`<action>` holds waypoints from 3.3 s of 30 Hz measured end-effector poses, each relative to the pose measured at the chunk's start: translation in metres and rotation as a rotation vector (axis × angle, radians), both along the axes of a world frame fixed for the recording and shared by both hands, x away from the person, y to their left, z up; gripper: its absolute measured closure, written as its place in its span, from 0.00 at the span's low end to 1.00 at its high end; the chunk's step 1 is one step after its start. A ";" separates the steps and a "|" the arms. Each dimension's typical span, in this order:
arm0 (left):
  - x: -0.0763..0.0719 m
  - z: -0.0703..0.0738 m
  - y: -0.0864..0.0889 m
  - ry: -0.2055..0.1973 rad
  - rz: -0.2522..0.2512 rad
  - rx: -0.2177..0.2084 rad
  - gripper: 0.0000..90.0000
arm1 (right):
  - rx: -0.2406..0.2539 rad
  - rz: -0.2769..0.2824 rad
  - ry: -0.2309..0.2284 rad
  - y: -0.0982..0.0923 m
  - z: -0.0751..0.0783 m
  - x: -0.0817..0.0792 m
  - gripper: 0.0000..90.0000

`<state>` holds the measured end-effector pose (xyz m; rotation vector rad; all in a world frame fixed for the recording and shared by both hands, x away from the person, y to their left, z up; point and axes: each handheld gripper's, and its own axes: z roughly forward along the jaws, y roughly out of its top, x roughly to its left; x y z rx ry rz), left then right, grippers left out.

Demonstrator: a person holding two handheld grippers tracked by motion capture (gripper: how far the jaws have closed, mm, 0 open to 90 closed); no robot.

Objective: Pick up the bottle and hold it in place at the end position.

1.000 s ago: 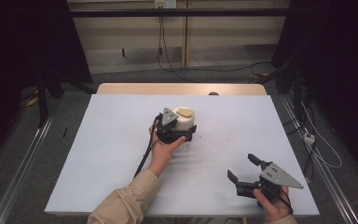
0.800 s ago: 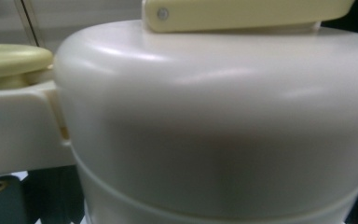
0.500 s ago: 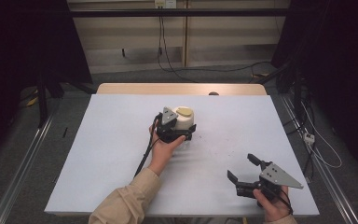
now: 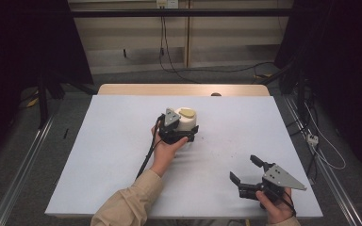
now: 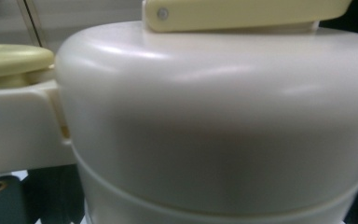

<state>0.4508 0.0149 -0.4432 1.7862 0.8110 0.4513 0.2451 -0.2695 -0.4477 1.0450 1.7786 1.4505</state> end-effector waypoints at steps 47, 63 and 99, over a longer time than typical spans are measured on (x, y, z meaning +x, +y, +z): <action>-0.001 -0.008 -0.006 -0.020 -0.011 0.028 0.06 | -0.003 0.015 0.006 0.000 -0.001 0.000 0.06; -0.008 -0.014 -0.002 -0.038 -0.013 0.016 0.06 | -0.011 0.014 0.010 0.001 -0.001 0.001 0.06; -0.010 -0.016 0.001 -0.049 -0.016 0.016 0.05 | -0.089 0.015 0.126 0.033 0.015 0.063 0.06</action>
